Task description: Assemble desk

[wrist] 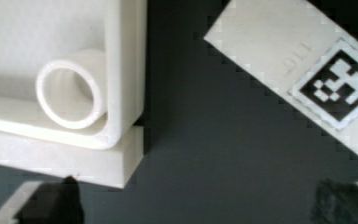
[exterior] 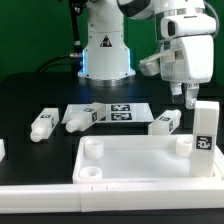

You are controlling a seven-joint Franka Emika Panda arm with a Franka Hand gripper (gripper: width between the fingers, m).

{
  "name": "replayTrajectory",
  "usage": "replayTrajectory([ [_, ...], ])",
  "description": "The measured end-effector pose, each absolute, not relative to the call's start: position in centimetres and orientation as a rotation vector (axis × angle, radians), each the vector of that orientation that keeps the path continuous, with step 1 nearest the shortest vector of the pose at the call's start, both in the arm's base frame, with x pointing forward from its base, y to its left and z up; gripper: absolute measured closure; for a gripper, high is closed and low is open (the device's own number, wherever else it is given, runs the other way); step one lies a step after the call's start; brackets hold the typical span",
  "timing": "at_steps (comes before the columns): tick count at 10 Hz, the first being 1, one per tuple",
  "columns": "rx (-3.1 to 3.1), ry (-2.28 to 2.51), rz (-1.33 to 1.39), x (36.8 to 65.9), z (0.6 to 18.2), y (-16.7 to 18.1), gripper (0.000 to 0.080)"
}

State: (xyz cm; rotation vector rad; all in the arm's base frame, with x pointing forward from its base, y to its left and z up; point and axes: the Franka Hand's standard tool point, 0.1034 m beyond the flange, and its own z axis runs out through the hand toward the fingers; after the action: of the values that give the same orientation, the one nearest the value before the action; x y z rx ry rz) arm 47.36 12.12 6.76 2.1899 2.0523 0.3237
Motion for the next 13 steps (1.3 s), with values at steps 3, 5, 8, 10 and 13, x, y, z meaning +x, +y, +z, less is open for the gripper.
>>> replayTrajectory([
  [3, 2.642, 1.532, 0.343, 47.6, 6.8, 11.9, 0.015],
  [5, 2.947, 1.014, 0.286, 47.3, 6.2, 12.6, 0.015],
  [8, 3.016, 0.839, 0.383, 47.1, 6.1, 13.1, 0.015],
  [10, 3.072, 0.668, 0.385, 47.3, 6.1, 12.8, 0.015],
  [13, 3.214, -0.312, 0.184, 47.5, 5.8, 8.6, 0.015],
])
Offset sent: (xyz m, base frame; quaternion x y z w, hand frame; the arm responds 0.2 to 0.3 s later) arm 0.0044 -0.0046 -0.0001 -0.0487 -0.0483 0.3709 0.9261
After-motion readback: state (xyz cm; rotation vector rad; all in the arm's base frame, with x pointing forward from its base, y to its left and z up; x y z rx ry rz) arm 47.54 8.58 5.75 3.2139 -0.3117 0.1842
